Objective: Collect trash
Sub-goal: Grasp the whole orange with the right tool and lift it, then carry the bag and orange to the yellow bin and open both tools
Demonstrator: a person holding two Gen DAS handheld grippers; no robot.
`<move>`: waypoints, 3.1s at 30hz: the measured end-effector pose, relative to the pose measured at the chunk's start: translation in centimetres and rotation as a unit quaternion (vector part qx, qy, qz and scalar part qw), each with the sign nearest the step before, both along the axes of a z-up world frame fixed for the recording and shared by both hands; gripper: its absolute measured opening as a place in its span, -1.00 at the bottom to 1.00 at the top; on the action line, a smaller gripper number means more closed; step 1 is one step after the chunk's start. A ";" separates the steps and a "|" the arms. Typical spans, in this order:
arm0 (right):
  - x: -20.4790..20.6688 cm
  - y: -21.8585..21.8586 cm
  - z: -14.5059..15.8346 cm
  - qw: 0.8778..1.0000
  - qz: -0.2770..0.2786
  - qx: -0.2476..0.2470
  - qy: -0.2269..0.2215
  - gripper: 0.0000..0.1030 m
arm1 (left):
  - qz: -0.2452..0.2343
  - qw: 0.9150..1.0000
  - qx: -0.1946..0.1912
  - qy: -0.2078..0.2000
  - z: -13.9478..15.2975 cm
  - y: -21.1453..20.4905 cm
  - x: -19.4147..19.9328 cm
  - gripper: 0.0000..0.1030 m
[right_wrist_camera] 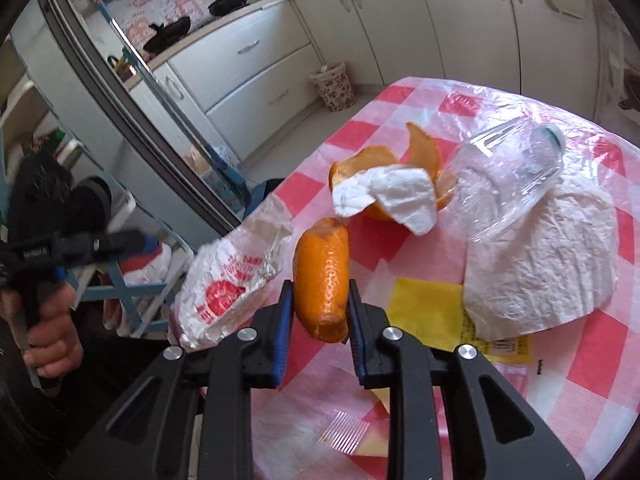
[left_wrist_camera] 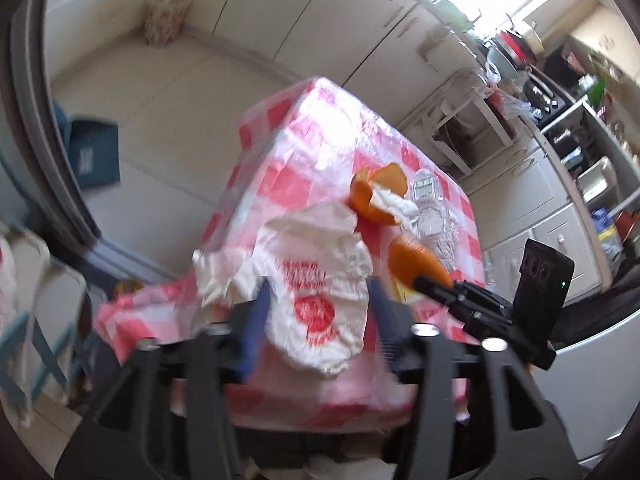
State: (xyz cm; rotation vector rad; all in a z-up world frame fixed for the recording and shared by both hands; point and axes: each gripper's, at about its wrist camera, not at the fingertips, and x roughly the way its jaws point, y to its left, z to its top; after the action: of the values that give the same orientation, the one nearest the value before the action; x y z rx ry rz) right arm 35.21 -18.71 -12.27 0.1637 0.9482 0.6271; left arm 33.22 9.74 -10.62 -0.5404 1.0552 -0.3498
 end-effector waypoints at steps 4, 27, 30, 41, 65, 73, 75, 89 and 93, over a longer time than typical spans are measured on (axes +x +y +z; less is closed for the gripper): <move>-0.3 0.1 1.4 0.998 0.012 0.058 -0.015 -0.50 | 0.012 0.998 -0.030 0.053 -2.7 1.6 -0.6 0.19; -1.4 2.8 -0.3 0.998 0.044 0.040 0.015 -0.50 | 0.029 0.997 0.061 0.039 -3.7 -5.1 1.1 -0.80; -1.9 0.7 1.0 0.998 0.022 0.053 -0.003 -0.50 | 0.023 0.998 0.058 -0.002 -1.9 -5.8 0.7 -0.80; -7.1 -15.3 3.9 0.986 -0.149 0.050 -0.046 -0.49 | -0.106 0.988 0.028 -0.111 3.4 -17.2 -1.5 -0.80; -15.5 -42.7 -2.4 0.845 -0.526 0.064 0.065 0.24 | -0.320 0.941 0.109 -0.002 -5.7 -57.7 -4.3 -0.80; -16.4 -43.6 1.7 0.840 -0.532 0.102 -0.030 0.39 | -0.333 0.928 0.162 0.043 -8.9 -64.2 -4.1 -0.59; -16.2 -43.7 1.8 0.839 -0.530 0.117 -0.028 0.39 | -0.333 0.928 0.163 0.033 -8.4 -64.3 -4.4 -0.28; -13.5 -37.9 4.8 0.870 -0.478 0.107 -0.053 0.57 | -0.218 0.945 0.207 -0.127 2.0 -46.1 -5.5 0.48; -12.0 -34.3 4.9 0.892 -0.441 0.086 -0.043 0.59 | -0.133 0.954 0.227 -0.142 3.5 -37.0 -4.5 0.56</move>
State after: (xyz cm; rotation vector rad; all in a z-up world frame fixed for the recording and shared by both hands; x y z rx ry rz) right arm 23.17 -53.01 -7.39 0.6772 0.6309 -0.1313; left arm 28.71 -27.21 -7.12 0.0663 0.8895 -0.3928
